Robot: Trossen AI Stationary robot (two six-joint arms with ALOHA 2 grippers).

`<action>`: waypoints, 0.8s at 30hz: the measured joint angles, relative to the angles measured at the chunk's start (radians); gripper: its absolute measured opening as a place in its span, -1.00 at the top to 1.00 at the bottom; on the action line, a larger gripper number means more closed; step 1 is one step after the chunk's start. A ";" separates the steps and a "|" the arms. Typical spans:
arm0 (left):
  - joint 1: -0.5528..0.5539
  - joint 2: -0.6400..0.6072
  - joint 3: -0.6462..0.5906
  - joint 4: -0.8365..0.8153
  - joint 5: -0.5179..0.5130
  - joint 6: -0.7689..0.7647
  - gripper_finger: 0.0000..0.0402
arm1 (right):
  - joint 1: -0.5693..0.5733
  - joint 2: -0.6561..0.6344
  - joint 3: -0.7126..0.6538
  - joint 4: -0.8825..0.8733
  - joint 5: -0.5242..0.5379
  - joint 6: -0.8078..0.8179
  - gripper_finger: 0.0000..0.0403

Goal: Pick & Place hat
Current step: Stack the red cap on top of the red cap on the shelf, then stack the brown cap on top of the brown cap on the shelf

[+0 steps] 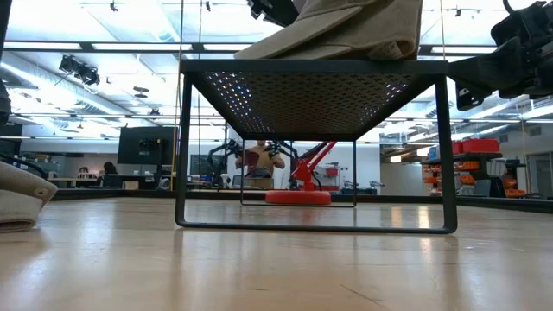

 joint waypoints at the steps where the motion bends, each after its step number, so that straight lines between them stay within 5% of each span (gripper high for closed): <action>1: 0.000 0.000 0.000 0.000 -0.012 0.000 0.92 | 0.000 0.000 0.000 0.000 0.000 0.000 0.87; 11: 0.000 0.000 0.000 0.000 0.005 0.000 0.94 | 0.000 0.000 0.000 0.000 0.000 0.000 0.87; 24: 0.000 0.000 0.000 0.001 0.004 0.002 0.68 | 0.000 0.000 0.000 0.000 0.000 0.000 0.87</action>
